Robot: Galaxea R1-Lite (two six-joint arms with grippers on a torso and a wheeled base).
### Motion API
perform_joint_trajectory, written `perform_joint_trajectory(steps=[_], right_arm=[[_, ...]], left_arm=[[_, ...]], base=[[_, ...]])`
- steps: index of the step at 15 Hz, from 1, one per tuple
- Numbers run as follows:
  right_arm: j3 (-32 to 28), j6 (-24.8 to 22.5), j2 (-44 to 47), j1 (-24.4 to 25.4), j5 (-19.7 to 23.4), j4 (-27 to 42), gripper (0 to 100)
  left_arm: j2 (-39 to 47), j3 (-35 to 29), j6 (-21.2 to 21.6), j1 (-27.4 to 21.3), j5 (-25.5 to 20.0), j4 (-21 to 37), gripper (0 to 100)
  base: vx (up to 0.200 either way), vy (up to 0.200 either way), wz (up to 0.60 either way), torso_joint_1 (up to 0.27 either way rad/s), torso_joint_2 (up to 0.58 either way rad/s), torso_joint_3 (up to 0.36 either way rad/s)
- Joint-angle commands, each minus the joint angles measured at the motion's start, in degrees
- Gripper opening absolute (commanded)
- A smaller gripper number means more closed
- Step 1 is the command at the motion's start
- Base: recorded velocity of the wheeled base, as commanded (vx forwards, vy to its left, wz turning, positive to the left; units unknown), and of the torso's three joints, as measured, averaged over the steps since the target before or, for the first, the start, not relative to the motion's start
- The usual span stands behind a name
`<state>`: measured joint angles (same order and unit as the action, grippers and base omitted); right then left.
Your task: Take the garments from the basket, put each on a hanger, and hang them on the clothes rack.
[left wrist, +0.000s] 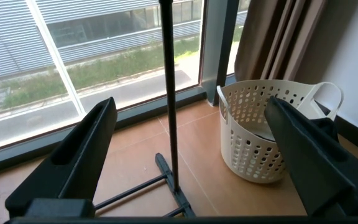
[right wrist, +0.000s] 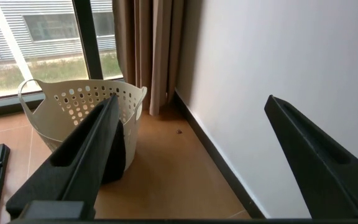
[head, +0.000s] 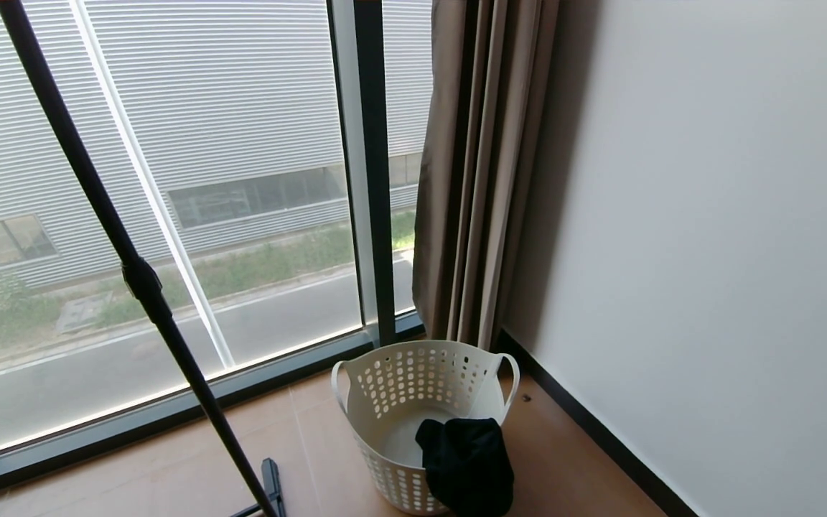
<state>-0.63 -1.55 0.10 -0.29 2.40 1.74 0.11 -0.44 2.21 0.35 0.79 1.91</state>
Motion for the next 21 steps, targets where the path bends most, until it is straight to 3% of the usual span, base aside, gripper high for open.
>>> perform_joint_trajectory(steps=[1, 21], right_arm=[[-0.07, -0.03, 0.08, -0.06, 0.06, 0.01, 100], [-0.07, 0.05, 0.08, 0.03, 0.5, 0.01, 100]], left_arm=[[-0.02, 0.0, -0.01, 0.0, 0.0, 0.02, 100], [0.07, 0.0, 0.52, -0.09, -0.27, 0.02, 100]], base=[[0.0, 0.0, 0.0, 0.0, 0.0, 0.0], [0.0, 0.0, 0.0, 0.001, 0.0, -0.169]])
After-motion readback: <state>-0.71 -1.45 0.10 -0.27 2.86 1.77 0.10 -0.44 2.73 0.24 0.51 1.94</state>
